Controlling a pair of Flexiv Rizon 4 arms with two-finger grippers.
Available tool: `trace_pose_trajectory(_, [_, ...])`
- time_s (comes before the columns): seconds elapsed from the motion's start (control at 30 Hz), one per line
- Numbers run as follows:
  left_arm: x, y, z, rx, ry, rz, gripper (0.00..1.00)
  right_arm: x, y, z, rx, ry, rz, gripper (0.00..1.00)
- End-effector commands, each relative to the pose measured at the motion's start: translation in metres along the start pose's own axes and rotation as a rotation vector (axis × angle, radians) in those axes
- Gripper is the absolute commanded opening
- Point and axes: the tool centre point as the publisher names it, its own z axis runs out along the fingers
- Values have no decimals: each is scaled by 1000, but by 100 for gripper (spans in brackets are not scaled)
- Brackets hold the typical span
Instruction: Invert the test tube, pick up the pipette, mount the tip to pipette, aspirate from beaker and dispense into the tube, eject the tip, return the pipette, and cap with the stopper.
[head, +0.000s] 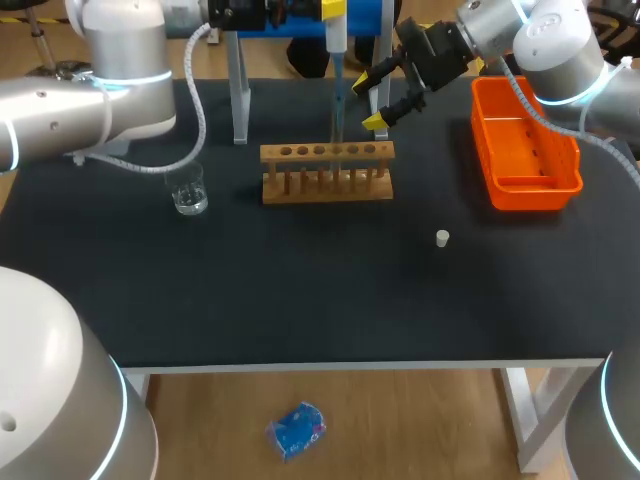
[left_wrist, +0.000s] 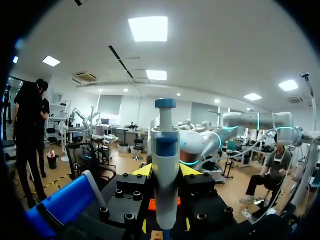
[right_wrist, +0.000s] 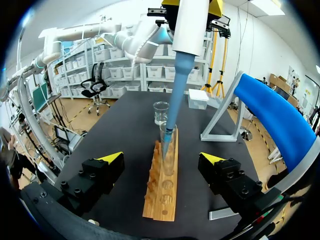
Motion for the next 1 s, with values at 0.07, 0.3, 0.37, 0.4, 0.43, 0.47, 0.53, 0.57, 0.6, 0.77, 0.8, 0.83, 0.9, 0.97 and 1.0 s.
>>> trace_pose_trajectory(0.07, [5, 0, 1, 2, -8, 6, 0, 0, 0, 0, 2, 1, 0, 100])
trace_pose_trajectory(0.3, [7, 1, 2, 4, -8, 12, 0, 0, 0, 0, 2, 1, 0, 100])
trace_pose_trajectory(0.37, [8, 1, 2, 4, -8, 14, 0, 0, 0, 0, 2, 1, 0, 100])
trace_pose_trajectory(0.4, [8, 1, 3, 4, -8, 18, 0, 0, 0, 0, 2, 1, 0, 100])
trace_pose_trajectory(0.43, [9, 1, 3, 3, -8, 18, 0, 0, 0, 0, 2, 1, 0, 100])
trace_pose_trajectory(0.47, [9, 1, 3, 2, -9, 21, 0, 0, 0, 0, 2, 1, 0, 100])
trace_pose_trajectory(0.53, [11, 0, 3, 1, -9, 26, 0, 0, 0, 0, 2, 1, 0, 100])
trace_pose_trajectory(0.57, [11, -2, 3, 0, -10, 34, 0, 0, 0, 0, 2, 1, 0, 100])
trace_pose_trajectory(0.6, [12, -4, 3, 1, -11, 38, 0, 0, 0, 0, 2, 1, 0, 100])
trace_pose_trajectory(0.77, [13, -10, 3, -2, -11, 49, 0, 0, 0, 0, 2, 1, 0, 100])
trace_pose_trajectory(0.8, [14, -10, 3, -3, -10, 50, 0, 0, 0, 0, 2, 1, 0, 100])
trace_pose_trajectory(0.83, [14, -10, 4, -3, -9, 50, 0, 0, 0, 0, 2, 1, 0, 100])
trace_pose_trajectory(0.9, [15, -10, 4, -3, -7, 50, 0, 0, 0, 0, 2, 1, 0, 100])
trace_pose_trajectory(0.97, [16, -9, 5, -3, -6, 49, 0, 0, 0, 0, 2, 1, 0, 100])
trace_pose_trajectory(1.0, [16, -9, 5, -3, -6, 48, 0, 0, 0, 0, 2, 1, 0, 100])
